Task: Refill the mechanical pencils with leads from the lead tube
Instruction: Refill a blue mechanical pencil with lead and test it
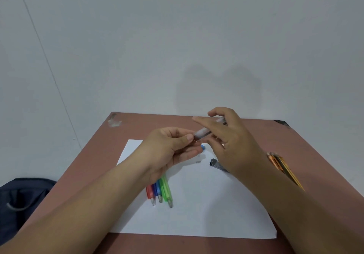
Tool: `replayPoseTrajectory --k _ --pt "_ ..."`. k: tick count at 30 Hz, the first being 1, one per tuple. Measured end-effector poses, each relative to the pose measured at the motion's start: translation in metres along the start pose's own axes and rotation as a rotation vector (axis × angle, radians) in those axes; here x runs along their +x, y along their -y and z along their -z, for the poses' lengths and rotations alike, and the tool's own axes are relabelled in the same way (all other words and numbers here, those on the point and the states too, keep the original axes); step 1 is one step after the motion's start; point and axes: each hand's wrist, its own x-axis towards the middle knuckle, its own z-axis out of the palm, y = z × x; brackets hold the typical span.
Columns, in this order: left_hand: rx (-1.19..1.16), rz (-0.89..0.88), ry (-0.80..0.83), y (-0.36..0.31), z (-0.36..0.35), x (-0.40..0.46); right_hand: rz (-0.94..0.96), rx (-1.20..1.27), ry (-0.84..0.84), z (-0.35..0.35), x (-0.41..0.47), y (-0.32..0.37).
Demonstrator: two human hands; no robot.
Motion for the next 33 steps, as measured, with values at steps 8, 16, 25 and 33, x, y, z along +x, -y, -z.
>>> replayPoseTrajectory --k 8,16,25,33 --pt "0.023 0.011 -0.015 0.002 0.0 -0.001 -0.048 0.118 0.056 0.006 0.002 0.007" --pt "-0.101 -0.027 -0.062 -0.002 -0.001 0.0 -0.182 0.192 0.057 0.012 0.001 0.009" --pt "-0.096 0.001 -0.031 -0.004 -0.002 -0.002 -0.213 0.175 0.082 0.012 0.001 0.008" --pt "-0.077 0.024 -0.005 -0.004 -0.003 -0.004 -0.263 0.209 0.103 0.013 0.002 0.011"
